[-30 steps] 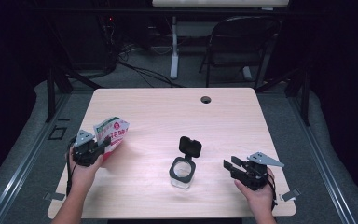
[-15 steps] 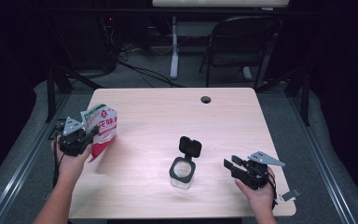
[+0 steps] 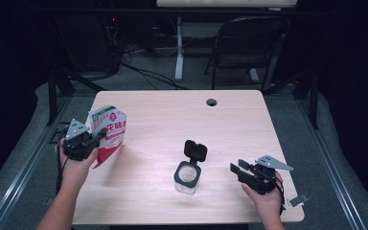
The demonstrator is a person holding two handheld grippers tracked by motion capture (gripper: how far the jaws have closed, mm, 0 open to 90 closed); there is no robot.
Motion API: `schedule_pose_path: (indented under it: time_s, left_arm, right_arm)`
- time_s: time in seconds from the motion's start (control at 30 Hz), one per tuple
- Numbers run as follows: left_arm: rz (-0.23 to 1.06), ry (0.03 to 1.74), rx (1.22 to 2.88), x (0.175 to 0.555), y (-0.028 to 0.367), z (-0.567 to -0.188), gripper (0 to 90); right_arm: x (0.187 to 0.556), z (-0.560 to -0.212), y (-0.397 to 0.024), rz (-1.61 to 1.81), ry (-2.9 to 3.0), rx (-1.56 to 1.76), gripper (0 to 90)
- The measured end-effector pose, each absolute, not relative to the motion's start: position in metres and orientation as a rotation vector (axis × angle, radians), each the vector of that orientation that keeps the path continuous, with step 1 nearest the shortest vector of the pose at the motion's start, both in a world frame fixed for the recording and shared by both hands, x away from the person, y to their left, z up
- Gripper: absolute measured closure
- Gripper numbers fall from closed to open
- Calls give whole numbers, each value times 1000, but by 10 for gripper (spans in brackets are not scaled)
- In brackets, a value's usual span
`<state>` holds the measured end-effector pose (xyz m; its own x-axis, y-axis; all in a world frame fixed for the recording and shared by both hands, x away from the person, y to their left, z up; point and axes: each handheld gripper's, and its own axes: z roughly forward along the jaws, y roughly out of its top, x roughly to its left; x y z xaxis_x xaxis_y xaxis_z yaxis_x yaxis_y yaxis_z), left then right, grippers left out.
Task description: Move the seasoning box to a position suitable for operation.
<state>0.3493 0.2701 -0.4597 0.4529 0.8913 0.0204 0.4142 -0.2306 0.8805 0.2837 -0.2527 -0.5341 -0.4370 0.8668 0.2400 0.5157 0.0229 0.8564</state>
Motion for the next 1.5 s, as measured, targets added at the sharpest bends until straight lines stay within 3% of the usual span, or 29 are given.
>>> schedule_pose_path:
  time_s: [0.7,1.17,1.4,1.5]
  left_arm:
    - [519,862,1936,336,169,-464,900]
    - [454,849,1929,323,169,-480,900]
    - [426,854,1942,313,176,-492,900]
    - [409,865,1942,310,178,-497,900]
  right_arm:
    - [285,-535,-254,1396,1961,1425,568]
    - [284,-532,-251,1398,1964,1374,564]
    - [281,-524,-242,1365,1990,1249,634]
    - [278,-515,-239,1407,1952,1214,623]
